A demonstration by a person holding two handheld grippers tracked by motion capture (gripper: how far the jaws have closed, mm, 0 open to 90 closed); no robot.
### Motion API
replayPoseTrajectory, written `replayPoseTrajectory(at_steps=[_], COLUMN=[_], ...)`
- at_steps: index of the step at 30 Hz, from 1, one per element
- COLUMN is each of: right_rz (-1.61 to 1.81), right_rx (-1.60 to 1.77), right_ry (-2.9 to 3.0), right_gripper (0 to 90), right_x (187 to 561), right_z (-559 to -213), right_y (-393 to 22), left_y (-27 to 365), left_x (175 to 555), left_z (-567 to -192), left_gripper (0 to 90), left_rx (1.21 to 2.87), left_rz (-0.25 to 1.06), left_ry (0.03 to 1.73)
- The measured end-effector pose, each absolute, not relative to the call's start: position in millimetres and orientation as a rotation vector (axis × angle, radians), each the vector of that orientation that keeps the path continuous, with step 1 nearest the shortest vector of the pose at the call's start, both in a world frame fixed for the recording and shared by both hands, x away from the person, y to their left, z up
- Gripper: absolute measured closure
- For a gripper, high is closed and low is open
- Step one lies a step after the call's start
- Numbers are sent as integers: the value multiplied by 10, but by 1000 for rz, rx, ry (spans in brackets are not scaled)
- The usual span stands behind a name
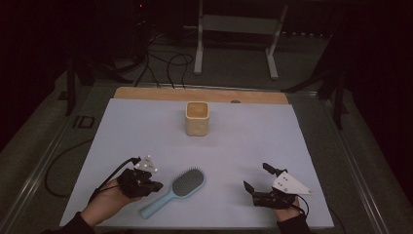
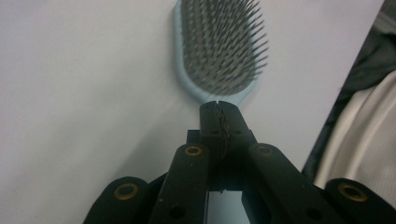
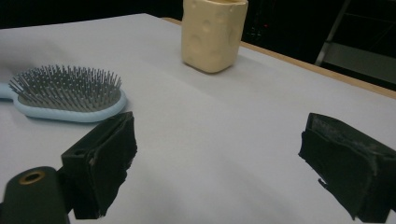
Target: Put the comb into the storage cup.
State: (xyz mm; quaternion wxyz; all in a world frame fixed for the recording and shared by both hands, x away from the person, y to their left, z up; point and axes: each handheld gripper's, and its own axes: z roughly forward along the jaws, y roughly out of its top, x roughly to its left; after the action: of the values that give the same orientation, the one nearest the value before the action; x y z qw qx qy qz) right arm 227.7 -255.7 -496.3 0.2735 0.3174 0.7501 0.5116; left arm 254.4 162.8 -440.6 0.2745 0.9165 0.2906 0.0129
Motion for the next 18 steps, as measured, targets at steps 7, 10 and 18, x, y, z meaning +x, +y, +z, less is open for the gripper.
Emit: replayPoseTrajectory(at_steps=[7, 10, 18], right_rz=[1379, 1383, 1373], right_rx=[853, 855, 852], right_ry=[2022, 2017, 2028], right_gripper=[100, 100, 100], right_x=[2280, 2283, 2282], right_z=[-4972, -4967, -4976], right_y=[-2554, -2555, -2547], left_y=[1466, 1393, 1294], left_x=[2493, 2478, 2493], left_z=[-4419, -4446, -4523], left_gripper=[719, 624, 332], left_rx=[2495, 2530, 2614], left_rz=[21, 34, 62], left_ry=[787, 786, 823])
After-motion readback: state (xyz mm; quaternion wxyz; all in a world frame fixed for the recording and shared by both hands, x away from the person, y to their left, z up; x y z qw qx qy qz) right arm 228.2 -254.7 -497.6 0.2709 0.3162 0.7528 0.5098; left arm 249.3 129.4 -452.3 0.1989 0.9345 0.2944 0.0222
